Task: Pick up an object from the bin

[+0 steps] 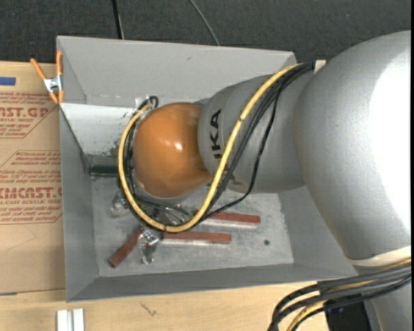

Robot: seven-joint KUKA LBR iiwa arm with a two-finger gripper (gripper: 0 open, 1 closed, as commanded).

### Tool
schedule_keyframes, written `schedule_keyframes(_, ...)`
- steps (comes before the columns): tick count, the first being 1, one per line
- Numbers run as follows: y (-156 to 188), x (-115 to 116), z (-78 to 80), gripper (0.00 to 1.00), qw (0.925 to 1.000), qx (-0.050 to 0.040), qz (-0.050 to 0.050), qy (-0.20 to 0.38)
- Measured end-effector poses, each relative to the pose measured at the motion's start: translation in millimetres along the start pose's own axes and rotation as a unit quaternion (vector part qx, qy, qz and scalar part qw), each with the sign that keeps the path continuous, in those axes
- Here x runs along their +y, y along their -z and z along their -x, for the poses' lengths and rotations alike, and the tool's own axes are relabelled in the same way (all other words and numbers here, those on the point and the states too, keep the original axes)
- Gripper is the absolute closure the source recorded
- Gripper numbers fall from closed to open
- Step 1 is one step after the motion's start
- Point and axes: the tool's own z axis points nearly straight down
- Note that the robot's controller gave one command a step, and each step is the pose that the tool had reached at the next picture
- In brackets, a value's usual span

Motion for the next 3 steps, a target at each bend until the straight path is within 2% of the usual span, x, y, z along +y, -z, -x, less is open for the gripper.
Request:
schedule_keyframes(1,-50,1,-6.3,0.0,0.9994,-0.0014,0.001,-0.033)
schedule_keyframes(2,-46,-3,13.1,1.0,0.9931,-0.0037,0.001,0.118)
schedule_keyframes(3,-46,-3,13.1,1.0,0.993,-0.0037,0.001,0.118)
